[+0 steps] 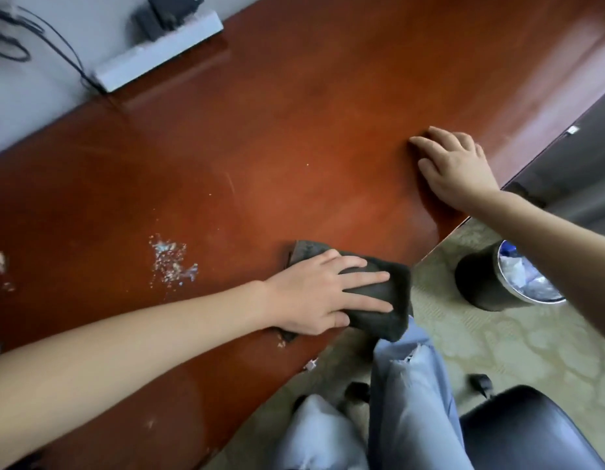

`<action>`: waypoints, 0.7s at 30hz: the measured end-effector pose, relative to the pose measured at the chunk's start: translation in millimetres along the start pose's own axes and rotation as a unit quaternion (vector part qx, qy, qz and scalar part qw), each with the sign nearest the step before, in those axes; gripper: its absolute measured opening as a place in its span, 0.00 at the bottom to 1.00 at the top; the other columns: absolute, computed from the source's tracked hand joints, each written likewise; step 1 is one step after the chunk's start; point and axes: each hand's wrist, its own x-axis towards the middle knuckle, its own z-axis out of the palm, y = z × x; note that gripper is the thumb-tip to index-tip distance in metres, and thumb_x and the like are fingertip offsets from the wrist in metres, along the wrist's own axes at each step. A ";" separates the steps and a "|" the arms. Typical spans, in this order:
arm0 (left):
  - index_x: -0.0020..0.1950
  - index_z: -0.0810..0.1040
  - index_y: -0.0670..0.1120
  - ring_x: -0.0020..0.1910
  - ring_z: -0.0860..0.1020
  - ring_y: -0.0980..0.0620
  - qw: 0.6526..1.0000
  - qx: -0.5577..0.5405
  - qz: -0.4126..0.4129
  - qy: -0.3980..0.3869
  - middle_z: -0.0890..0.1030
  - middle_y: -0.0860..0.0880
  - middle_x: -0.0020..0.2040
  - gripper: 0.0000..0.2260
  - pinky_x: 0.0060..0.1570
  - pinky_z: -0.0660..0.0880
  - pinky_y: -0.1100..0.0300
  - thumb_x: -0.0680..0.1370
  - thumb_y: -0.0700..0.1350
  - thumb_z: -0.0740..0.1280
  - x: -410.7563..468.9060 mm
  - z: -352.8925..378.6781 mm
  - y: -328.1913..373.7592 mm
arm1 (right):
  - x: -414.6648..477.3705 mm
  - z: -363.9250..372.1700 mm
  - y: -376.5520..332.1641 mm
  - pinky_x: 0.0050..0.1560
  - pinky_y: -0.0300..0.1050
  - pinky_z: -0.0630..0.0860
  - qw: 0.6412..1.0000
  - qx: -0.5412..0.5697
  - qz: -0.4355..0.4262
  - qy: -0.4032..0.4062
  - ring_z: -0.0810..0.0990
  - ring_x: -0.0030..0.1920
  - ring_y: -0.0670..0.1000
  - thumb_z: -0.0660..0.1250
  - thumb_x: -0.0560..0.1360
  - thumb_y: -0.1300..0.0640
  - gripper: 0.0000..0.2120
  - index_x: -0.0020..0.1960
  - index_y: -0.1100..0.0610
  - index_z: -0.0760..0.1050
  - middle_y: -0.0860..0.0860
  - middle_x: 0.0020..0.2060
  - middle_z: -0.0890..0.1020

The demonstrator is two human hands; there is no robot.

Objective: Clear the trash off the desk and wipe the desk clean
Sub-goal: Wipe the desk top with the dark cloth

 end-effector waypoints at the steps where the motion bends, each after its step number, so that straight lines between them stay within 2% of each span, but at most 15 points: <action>1: 0.71 0.65 0.58 0.67 0.63 0.45 1.000 0.000 0.002 -0.002 0.64 0.50 0.74 0.24 0.63 0.56 0.52 0.75 0.53 0.54 -18.1 2.9 5.9 | -6.5 2.5 -7.1 0.69 0.56 0.54 1.000 0.004 0.009 0.004 0.59 0.70 0.59 0.56 0.80 0.53 0.20 0.71 0.49 0.64 0.54 0.72 0.63; 7: 0.72 0.62 0.59 0.68 0.60 0.48 1.000 -0.004 -0.001 -0.008 0.63 0.52 0.74 0.24 0.65 0.53 0.55 0.75 0.53 0.55 -104.1 20.9 21.9 | -36.6 5.6 -38.6 0.69 0.57 0.55 0.999 0.017 0.036 0.034 0.59 0.70 0.60 0.55 0.79 0.53 0.19 0.70 0.49 0.66 0.55 0.71 0.64; 13: 0.73 0.61 0.59 0.69 0.62 0.47 1.000 0.002 0.004 -0.003 0.62 0.51 0.75 0.24 0.64 0.55 0.53 0.75 0.54 0.53 -104.2 21.0 15.6 | -57.1 15.4 -63.7 0.70 0.57 0.55 1.000 -0.014 0.007 -0.002 0.59 0.70 0.59 0.55 0.80 0.52 0.20 0.72 0.50 0.64 0.55 0.72 0.63; 18: 0.75 0.51 0.61 0.74 0.56 0.48 0.993 0.016 -0.112 0.020 0.52 0.52 0.77 0.25 0.67 0.55 0.51 0.80 0.52 0.56 -48.1 -1.1 -31.3 | -51.3 11.5 -63.4 0.69 0.56 0.56 1.000 -0.015 0.019 -0.008 0.60 0.70 0.58 0.55 0.79 0.52 0.20 0.71 0.49 0.64 0.53 0.71 0.65; 21: 0.75 0.50 0.60 0.74 0.56 0.48 0.988 0.038 -0.148 0.038 0.52 0.51 0.77 0.25 0.67 0.56 0.50 0.80 0.52 0.55 -22.3 -14.2 -73.5 | -43.7 12.9 -61.0 0.68 0.56 0.57 1.000 -0.011 0.023 0.002 0.60 0.70 0.58 0.56 0.79 0.53 0.20 0.71 0.51 0.64 0.53 0.71 0.65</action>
